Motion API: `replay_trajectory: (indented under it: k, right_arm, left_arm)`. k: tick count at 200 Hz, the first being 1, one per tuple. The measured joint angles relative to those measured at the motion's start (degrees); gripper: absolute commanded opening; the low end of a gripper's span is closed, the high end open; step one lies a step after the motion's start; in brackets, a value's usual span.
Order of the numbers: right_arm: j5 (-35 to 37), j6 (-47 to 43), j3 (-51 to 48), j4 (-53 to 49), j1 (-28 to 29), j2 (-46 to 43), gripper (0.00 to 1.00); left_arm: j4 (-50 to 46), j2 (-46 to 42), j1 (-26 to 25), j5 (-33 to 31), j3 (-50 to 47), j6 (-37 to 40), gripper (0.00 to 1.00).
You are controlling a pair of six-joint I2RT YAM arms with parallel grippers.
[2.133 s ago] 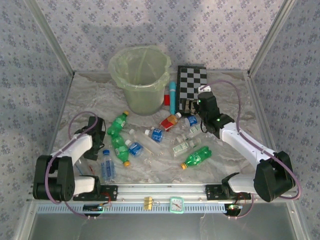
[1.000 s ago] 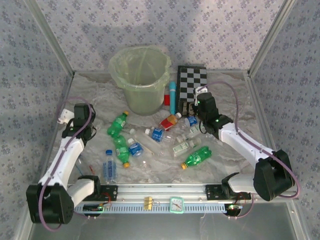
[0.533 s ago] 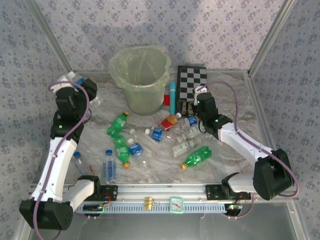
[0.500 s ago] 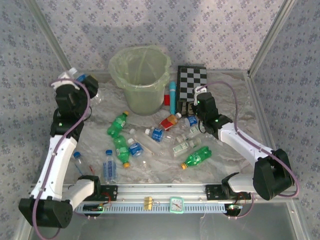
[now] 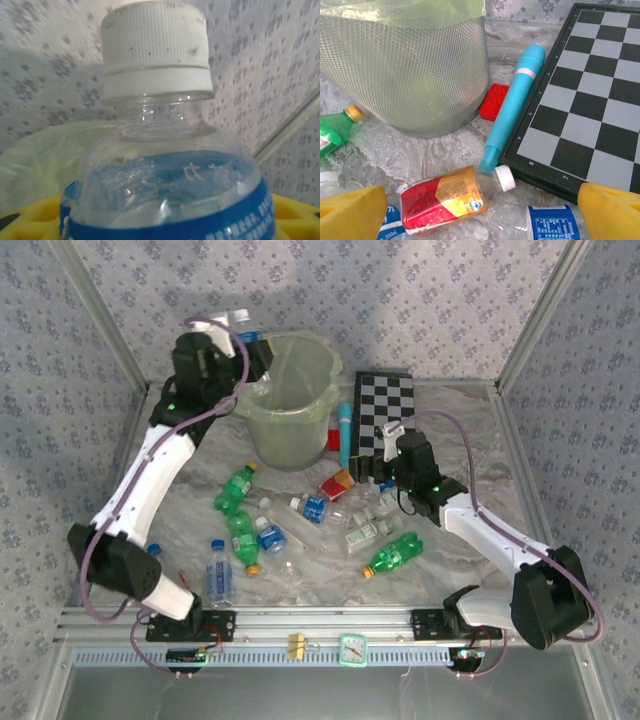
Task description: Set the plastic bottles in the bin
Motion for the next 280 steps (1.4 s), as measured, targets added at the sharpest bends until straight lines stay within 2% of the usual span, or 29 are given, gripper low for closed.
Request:
replay_trajectory:
  k: [58,67,87,97,120,155,185,198,242,280]
  right_arm:
    - [-0.1,-0.4,-0.7,0.0,0.0,-3.1,1.0]
    - [-0.1,-0.5,-0.8,-0.1,0.0,-3.5,1.0]
    - [0.0,-0.7,-0.9,-0.3,0.0,-4.1,1.0]
    - [0.1,-0.7,-0.9,-0.5,0.0,-4.3,1.0]
    - [0.2,-0.7,-1.1,-0.8,0.0,-4.5,1.0]
    - [0.2,-0.7,-1.1,-0.9,0.0,-4.5,1.0]
    - [0.2,-0.6,-1.1,-0.8,0.0,-4.5,1.0]
    - [0.2,-0.5,-1.4,-0.5,0.0,-4.5,1.0]
    - [1.5,1.0,-2.8,1.3,0.0,-4.5,1.0]
    - [2.8,2.9,-3.7,4.1,-0.1,-3.3,1.0]
  left_arm:
    - [-12.3,13.9,-0.7,-0.8,12.2,3.6,0.4]
    - [-14.0,15.4,-0.8,-1.1,13.4,4.1,0.47]
    - [-17.5,18.1,-1.4,-1.7,16.2,5.1,0.76]
    - [-18.6,18.8,-1.7,-2.1,16.9,5.4,0.86]
    - [-20.4,18.9,-2.6,-3.0,17.4,6.3,0.93]
    - [-20.1,18.3,-4.0,-5.4,17.5,7.1,0.95]
    - [-17.0,11.9,-4.9,-7.1,10.8,7.3,0.96]
    - [-15.6,7.8,-5.1,-8.1,6.8,7.2,1.0]
    - [-12.2,-11.2,-5.1,-13.5,-11.2,7.1,1.0]
    - [-15.1,-25.7,-5.1,-19.8,-26.1,4.7,1.0]
